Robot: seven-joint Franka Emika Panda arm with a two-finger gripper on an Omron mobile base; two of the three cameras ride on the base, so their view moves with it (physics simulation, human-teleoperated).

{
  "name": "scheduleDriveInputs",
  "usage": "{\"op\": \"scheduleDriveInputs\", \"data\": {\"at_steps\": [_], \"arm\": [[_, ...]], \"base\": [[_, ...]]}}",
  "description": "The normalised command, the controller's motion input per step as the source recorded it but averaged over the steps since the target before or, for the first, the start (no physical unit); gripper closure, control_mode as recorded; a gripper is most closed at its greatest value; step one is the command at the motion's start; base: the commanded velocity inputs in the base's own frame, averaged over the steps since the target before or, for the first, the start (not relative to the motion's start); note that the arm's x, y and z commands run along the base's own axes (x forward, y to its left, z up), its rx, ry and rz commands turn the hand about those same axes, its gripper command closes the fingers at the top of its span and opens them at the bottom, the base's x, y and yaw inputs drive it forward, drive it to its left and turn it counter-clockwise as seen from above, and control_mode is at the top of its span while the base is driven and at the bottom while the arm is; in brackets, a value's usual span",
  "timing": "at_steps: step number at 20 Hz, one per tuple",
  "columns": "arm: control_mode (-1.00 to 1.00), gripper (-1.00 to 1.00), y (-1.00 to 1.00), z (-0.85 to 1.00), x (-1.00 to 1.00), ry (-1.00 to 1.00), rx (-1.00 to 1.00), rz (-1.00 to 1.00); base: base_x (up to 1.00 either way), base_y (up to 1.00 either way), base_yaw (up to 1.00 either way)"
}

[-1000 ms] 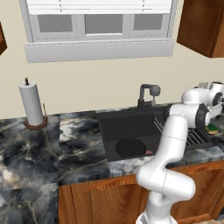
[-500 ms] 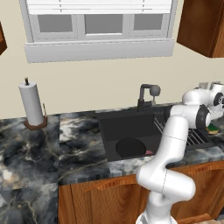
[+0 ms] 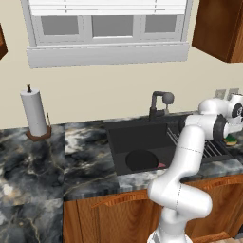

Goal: Pick the pan and sponge and place them into the sink. Then turn on the water.

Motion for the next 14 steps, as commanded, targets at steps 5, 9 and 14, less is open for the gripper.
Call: {"op": "scheduleDriveInputs", "data": {"at_steps": [5,9,14], "arm": [[-1.0,-1.0,0.0,-0.16,-0.05,0.01,0.01,-0.06],[-1.0,-1.0,-0.01,-0.19,-0.03,0.0,0.01,-0.05],[-1.0,1.0,0.01,-0.22,-0.02,0.0,0.0,-0.04]], "base": [[0.0,0.0,0.0],[0.0,0.0,0.0],[0.0,0.0,0.0]]}}
